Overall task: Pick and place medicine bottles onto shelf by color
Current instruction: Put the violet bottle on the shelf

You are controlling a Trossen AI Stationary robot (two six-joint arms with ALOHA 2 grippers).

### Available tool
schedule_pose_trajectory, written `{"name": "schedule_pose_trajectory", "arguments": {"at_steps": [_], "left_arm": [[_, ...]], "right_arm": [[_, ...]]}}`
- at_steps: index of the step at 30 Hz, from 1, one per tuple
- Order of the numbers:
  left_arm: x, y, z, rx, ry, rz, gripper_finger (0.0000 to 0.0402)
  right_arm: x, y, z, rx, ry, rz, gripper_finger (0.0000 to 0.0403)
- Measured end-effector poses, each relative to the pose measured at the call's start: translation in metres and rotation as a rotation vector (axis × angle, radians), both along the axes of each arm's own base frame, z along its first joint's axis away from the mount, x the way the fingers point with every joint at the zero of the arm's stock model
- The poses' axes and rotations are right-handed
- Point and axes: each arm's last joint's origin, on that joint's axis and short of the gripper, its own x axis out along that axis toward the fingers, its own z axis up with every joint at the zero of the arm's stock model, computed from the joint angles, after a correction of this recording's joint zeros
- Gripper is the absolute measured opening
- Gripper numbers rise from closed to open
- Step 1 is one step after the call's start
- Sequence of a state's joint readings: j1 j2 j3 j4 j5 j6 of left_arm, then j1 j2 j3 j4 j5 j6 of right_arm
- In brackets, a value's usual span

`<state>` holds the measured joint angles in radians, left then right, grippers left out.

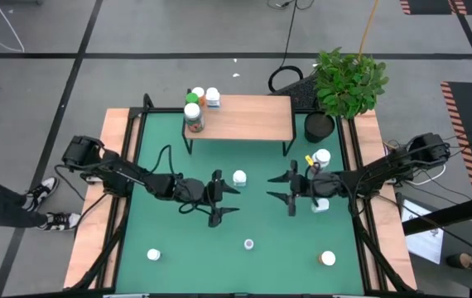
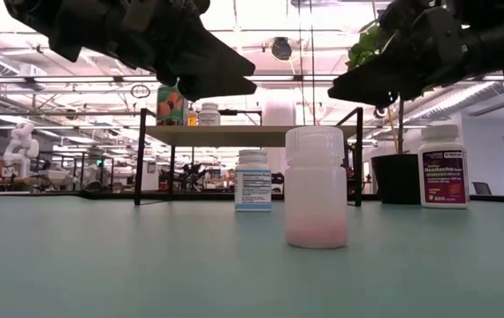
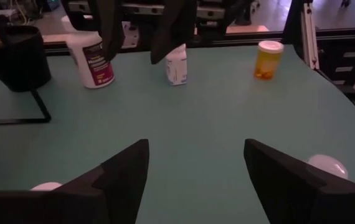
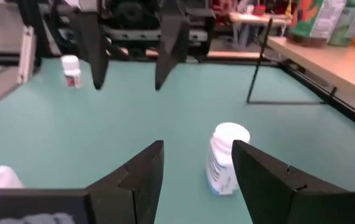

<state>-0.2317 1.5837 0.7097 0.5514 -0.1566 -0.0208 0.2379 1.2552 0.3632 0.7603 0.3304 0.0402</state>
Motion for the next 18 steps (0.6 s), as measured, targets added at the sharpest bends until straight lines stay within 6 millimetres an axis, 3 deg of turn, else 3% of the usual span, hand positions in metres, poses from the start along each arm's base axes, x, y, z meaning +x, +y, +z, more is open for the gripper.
{"name": "schedule_pose_trajectory", "arguments": {"at_steps": [10, 18], "left_arm": [[-0.0001, -0.0027, 0.0012, -0.003, -0.013, -0.008, 0.0267], [0.0003, -0.0028, 0.0026, -0.014, -0.029, -0.005, 0.0292]], "right_arm": [[-0.0078, -0.0006, -0.0097, 0.011, 0.011, 0.045, 0.0186], [-0.0079, -0.005, -0.0084, 0.041, -0.016, -0.055, 0.0186]]}}
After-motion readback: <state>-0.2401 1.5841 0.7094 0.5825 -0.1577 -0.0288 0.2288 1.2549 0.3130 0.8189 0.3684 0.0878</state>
